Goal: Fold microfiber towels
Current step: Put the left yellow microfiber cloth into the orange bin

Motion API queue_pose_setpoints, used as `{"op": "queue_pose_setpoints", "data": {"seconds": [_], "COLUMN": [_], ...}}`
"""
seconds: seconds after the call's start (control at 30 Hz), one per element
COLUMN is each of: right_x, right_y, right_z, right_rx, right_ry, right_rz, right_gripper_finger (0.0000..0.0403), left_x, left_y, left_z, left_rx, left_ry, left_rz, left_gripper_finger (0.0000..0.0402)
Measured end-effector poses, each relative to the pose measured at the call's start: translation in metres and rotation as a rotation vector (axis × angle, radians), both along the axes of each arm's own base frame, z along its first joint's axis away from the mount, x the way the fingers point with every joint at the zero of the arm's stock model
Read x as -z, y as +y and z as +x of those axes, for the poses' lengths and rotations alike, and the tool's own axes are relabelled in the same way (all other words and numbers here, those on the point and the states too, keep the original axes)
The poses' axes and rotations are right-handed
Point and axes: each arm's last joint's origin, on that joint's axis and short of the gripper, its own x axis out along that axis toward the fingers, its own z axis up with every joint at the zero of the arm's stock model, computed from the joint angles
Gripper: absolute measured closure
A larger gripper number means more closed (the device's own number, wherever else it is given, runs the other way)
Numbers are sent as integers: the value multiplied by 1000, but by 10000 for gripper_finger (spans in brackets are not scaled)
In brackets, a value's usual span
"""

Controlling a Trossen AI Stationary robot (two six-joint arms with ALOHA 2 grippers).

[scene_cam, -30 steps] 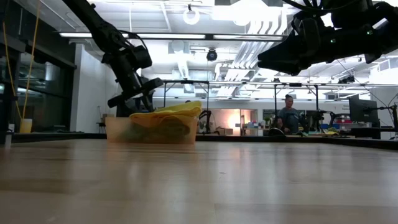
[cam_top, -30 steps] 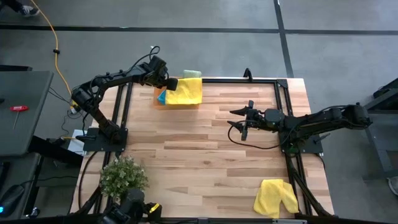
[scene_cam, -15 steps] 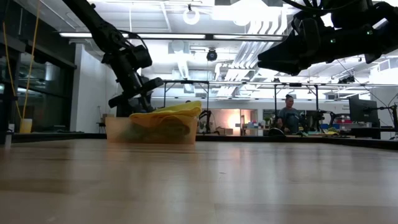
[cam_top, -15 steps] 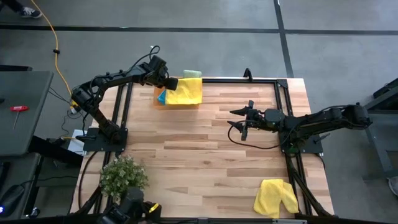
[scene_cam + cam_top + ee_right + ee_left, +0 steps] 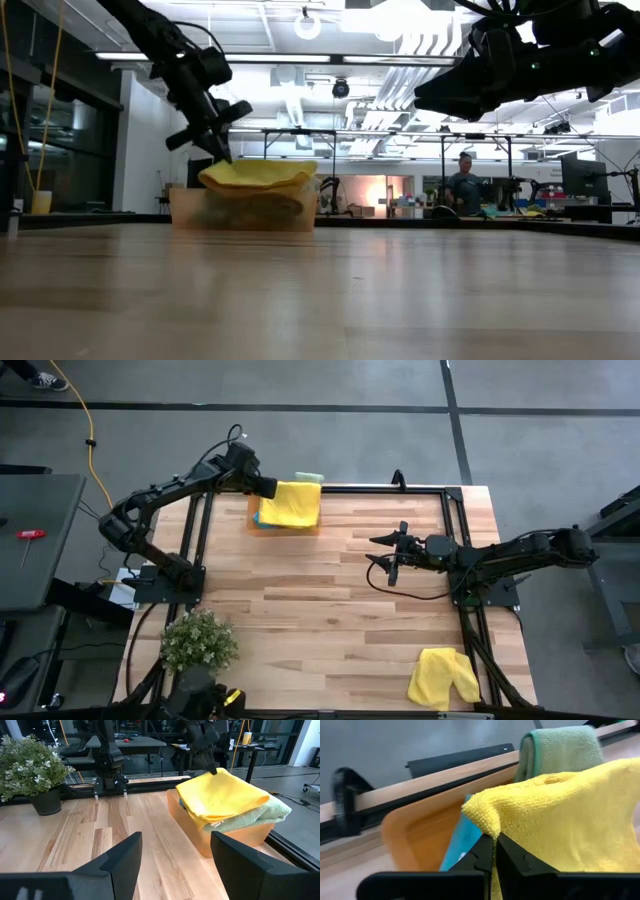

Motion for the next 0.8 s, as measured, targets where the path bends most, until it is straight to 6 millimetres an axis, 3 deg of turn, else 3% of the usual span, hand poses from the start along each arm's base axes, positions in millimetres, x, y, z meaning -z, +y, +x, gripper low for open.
{"op": "queue_pose_setpoints", "data": {"seconds": [0.8], "right_x": [0], "right_y": [0], "right_z": [0], "right_rx": [0], "right_ry": [0], "right_rz": [0], "right_gripper_finger": [174], "left_x": [4], "left_y": [-6], "left_z": [-9], "left_rx": [-95], "left_ry": [224], "left_rz": [15], "left_gripper_finger": [401]}}
